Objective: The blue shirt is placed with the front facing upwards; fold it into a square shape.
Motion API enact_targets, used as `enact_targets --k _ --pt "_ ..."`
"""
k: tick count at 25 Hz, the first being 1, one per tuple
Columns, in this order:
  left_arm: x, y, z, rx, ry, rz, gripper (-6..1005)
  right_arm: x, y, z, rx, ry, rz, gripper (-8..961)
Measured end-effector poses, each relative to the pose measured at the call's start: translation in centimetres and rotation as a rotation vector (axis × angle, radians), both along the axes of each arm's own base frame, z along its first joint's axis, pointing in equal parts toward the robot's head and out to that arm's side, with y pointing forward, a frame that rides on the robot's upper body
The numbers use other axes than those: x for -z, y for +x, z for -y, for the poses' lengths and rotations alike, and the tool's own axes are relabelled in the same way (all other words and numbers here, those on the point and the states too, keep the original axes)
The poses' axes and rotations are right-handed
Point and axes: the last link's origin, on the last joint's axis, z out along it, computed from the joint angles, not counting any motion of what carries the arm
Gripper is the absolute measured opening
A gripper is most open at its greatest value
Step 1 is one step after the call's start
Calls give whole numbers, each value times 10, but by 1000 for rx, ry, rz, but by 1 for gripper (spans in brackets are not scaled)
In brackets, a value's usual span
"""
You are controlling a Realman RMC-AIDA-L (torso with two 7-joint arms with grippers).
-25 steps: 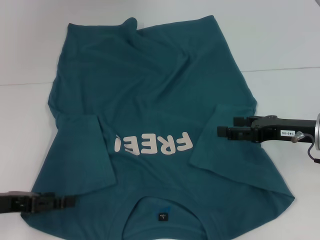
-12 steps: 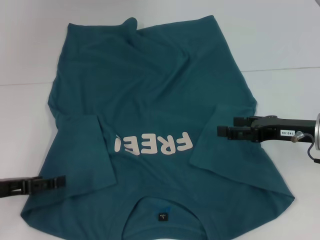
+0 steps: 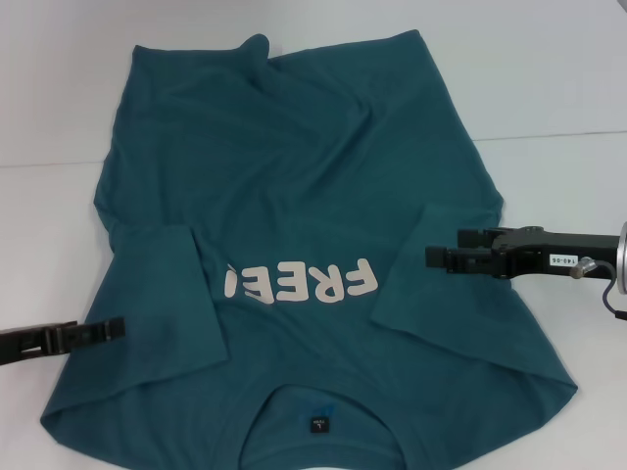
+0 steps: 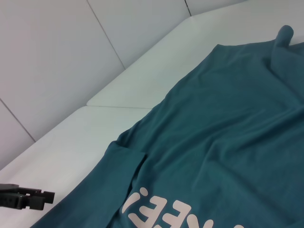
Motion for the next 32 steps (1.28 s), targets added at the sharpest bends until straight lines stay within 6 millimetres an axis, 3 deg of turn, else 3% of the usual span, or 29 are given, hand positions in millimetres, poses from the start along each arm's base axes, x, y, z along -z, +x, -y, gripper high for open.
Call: enact_targets --k 32 --pt "12 -6 -4 -23 4 -26 885 -1 0 0 0 1 1 914"
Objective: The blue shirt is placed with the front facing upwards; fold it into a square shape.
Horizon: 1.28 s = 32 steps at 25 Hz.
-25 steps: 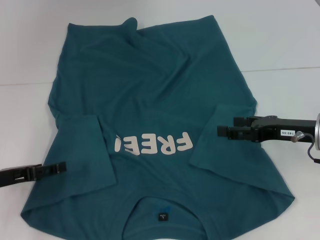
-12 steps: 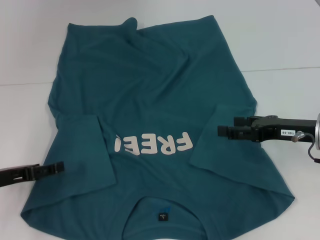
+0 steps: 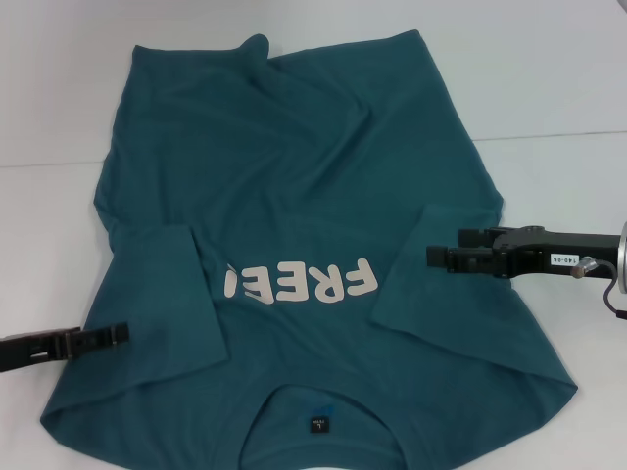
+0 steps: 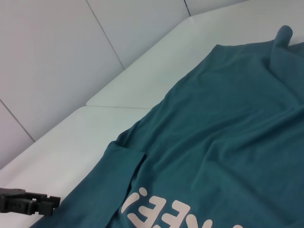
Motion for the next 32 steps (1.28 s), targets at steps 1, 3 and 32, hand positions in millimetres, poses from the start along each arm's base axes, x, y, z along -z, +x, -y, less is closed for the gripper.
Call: enact_targets --k 1,3,32 --pt "0 0 0 0 -2 0 885 0 0 0 0 0 0 914" --pt "0 0 2 1 -7 3 885 0 0 0 0 0 0 914" --pt "-21 -5 21 14 -69 24 884 0 -1 1 -3 -5 -3 914"
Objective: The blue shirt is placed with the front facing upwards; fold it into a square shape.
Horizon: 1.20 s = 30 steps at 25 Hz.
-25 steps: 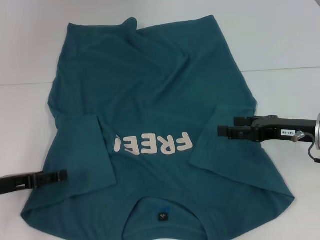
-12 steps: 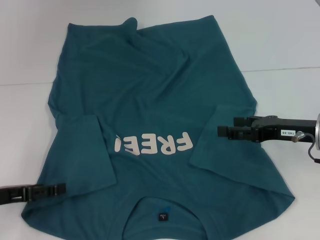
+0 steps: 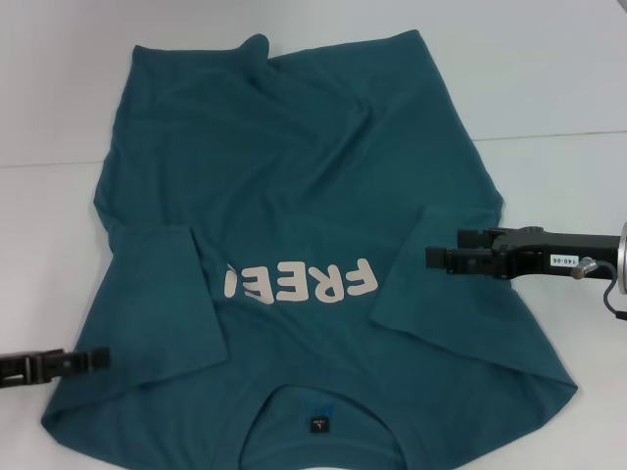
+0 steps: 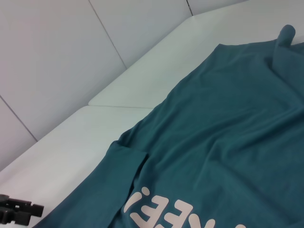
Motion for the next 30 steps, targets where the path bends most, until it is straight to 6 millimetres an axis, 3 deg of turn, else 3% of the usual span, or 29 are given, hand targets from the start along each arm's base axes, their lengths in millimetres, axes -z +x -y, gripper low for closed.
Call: enact_targets --k 21,30 --pt "8 -3 -4 -23 15 -17 885 -1 0 -1 5 2 -1 915" --pt "16 7 0 20 -64 -1 885 -1 -1 -1 4 2 -1 911"
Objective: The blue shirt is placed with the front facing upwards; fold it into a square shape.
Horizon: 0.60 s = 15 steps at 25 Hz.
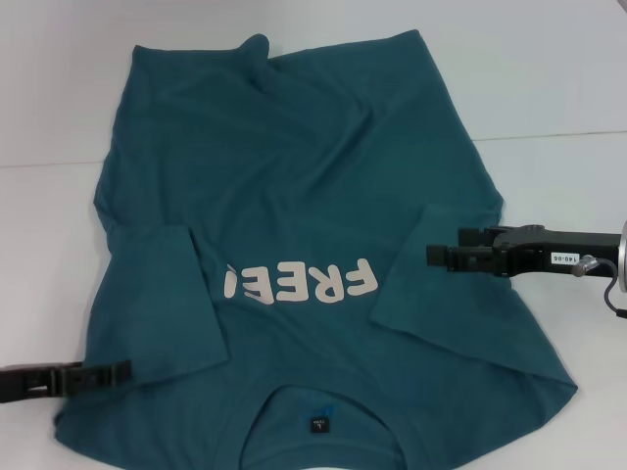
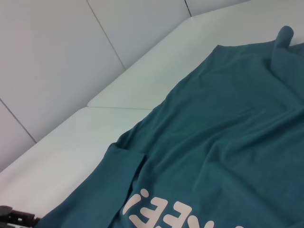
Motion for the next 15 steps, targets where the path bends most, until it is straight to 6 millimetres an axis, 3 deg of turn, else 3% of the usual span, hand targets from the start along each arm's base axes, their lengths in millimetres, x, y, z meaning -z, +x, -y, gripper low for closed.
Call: enact_targets --k 15 --pt "-2 21 9 86 -116 74 884 0 0 0 2 3 2 903"
